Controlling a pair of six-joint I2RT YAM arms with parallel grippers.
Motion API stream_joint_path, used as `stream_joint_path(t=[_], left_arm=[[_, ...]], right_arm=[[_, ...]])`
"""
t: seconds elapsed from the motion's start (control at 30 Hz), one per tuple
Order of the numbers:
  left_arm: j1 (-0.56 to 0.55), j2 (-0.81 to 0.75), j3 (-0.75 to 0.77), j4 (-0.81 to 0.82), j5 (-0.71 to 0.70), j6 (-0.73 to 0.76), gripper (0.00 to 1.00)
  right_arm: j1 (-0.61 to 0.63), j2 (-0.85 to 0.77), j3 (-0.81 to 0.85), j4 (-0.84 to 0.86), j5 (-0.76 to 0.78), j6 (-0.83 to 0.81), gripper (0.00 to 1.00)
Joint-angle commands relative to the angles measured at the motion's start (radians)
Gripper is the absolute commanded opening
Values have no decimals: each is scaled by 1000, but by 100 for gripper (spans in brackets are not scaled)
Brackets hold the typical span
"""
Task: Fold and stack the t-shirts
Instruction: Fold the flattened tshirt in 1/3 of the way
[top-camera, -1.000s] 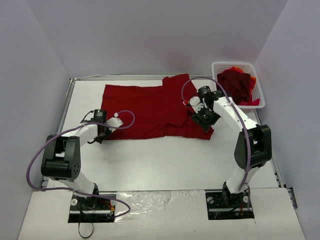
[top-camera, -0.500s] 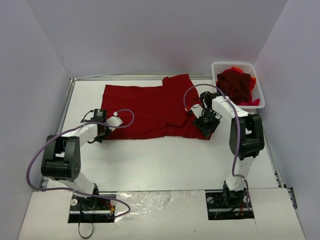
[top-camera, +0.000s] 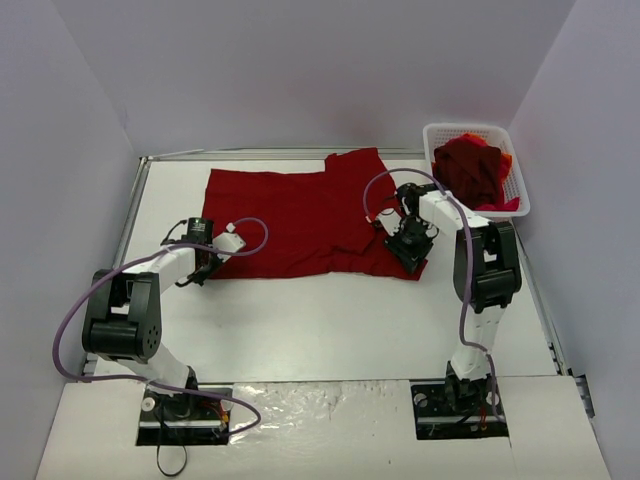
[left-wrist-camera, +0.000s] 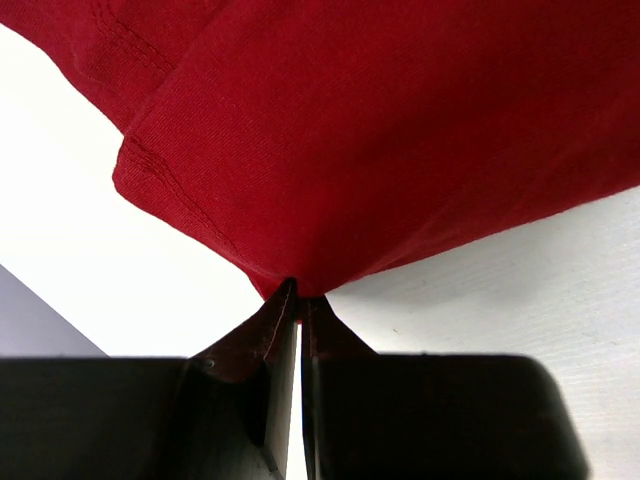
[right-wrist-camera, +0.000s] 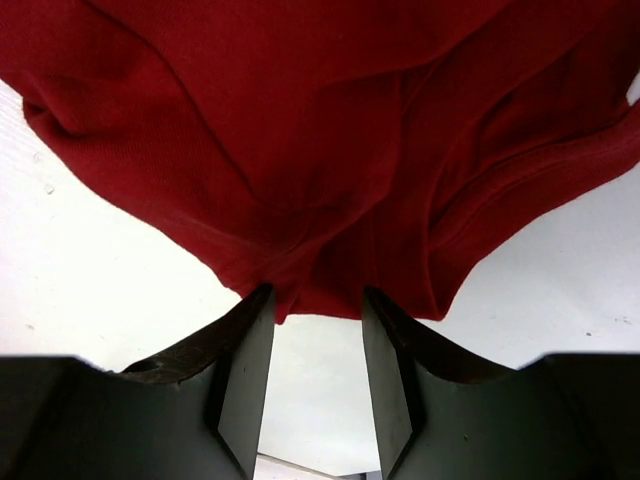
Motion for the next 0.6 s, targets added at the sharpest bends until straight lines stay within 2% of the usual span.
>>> stream_joint_path(t=[0.0, 0.33, 0.57], left_arm=[[9, -26, 32, -14, -19, -13, 2], [9, -23, 47, -22, -16, -27, 2], [9, -19, 47, -22, -16, -30, 2]], right_arm=[[2, -27, -16, -49, -3, -8, 36], [2, -145, -29, -53, -23, 9, 39], [2, -130, -80, -83, -25, -16, 38]])
